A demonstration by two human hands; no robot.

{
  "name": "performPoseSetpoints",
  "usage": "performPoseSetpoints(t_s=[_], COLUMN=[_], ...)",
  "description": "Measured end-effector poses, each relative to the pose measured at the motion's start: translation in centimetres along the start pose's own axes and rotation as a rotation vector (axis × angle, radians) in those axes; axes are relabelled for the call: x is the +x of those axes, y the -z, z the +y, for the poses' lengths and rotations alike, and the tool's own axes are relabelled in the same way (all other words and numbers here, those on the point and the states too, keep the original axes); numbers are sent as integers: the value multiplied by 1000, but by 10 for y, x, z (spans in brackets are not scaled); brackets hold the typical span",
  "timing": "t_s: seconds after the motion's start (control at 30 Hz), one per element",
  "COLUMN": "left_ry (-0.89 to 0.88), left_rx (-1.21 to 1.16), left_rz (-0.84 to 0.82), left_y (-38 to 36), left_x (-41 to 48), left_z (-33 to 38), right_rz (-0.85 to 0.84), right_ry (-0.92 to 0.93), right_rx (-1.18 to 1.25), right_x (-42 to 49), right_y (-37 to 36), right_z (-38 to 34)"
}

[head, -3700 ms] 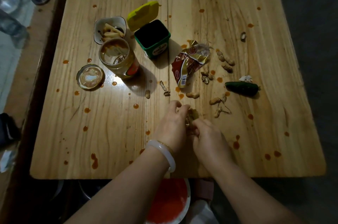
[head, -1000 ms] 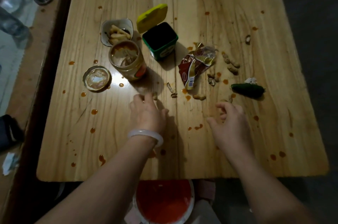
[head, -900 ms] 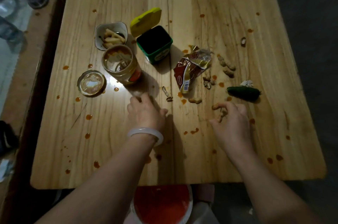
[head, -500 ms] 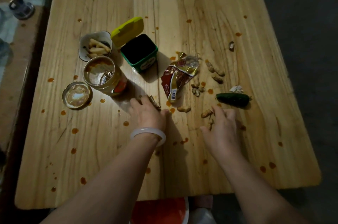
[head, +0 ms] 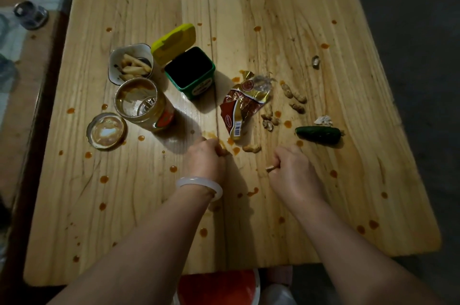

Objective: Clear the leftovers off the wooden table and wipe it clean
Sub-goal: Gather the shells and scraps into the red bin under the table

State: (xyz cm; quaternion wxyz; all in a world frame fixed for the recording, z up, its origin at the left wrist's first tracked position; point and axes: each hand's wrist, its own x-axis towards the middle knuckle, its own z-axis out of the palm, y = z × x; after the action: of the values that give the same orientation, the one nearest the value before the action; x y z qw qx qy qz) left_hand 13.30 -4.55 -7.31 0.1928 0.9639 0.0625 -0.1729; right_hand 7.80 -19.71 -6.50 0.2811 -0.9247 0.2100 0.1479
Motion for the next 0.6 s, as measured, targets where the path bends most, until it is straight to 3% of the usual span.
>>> performPoseSetpoints(t_s=[0.27, 0.6], left_ry=[-15, 115], left_rx=[-46, -223], left_rz=[-33, -25], left_y=[-5, -1], left_x=[-20, -50], left_z=[-10, -39], right_rz=[70, -59], right_ry=[53, 196], right_rx=[159, -52], right_x=[11, 22], right_y=[-6, -12], right_z=[-22, -35])
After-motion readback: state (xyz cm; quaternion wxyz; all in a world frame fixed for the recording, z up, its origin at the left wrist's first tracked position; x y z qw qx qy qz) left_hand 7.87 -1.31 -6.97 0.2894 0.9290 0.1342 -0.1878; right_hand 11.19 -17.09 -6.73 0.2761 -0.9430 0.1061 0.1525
